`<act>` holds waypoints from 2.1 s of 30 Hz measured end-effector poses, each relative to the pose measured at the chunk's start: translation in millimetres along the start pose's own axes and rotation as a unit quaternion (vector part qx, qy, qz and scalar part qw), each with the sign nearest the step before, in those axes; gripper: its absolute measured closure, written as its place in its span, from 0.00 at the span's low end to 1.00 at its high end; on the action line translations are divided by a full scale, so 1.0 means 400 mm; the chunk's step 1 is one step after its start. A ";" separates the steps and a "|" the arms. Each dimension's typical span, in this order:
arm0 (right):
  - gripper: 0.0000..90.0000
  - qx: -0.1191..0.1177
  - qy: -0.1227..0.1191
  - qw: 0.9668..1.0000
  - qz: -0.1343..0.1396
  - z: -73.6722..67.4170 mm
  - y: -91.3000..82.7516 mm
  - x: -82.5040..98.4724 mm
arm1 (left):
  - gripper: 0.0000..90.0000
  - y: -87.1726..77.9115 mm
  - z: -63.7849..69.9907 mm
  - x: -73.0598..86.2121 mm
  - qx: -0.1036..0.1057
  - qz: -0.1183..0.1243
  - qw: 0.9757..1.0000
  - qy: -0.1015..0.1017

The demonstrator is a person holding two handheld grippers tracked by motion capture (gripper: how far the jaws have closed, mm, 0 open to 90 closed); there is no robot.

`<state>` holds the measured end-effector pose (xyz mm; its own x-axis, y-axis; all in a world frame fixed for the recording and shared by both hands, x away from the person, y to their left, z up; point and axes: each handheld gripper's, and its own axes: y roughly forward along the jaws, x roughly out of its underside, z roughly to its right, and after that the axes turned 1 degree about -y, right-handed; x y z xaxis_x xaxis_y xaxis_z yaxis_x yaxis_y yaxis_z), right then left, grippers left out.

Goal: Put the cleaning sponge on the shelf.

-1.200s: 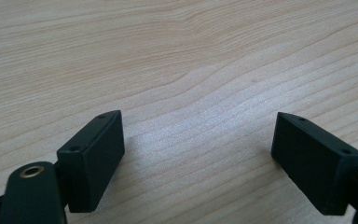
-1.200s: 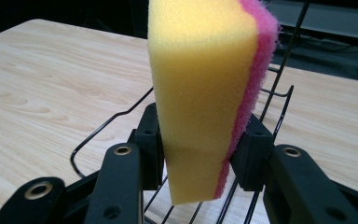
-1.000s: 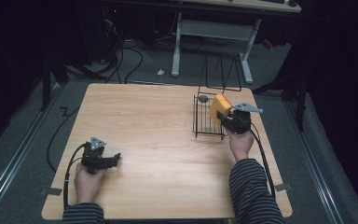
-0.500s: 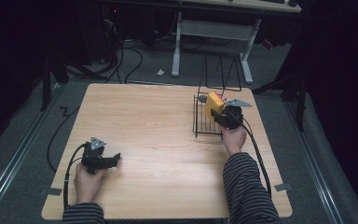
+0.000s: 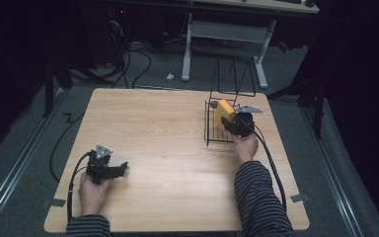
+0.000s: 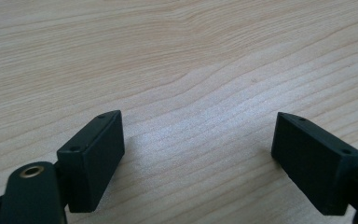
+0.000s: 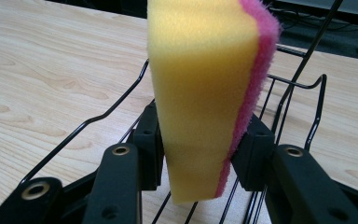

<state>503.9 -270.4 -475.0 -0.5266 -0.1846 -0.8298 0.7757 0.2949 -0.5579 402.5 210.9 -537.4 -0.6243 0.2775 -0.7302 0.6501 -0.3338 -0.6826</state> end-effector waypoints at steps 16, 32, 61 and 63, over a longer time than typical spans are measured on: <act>0.61 -0.001 -0.006 1.000 -0.007 -0.005 0.002 0.003 | 0.20 0.000 0.000 0.000 0.000 0.000 1.000 0.000; 0.35 -0.006 0.010 1.000 -0.007 0.000 -0.005 0.001 | 0.20 0.000 0.000 0.000 0.000 0.000 1.000 0.000; 0.29 -0.018 0.014 1.000 0.007 0.021 -0.127 -0.012 | 0.20 0.000 0.000 0.000 0.001 0.000 1.000 0.000; 0.29 -0.018 0.013 1.000 0.009 0.027 -0.139 -0.013 | 0.20 0.000 0.000 0.000 0.000 0.000 1.000 0.000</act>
<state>467.1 -295.9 -439.6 -0.5218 -0.1543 -0.8390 0.7725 0.3318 -0.5414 402.8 210.9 -537.3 -0.6245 0.2776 -0.7301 0.6497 -0.3343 -0.6828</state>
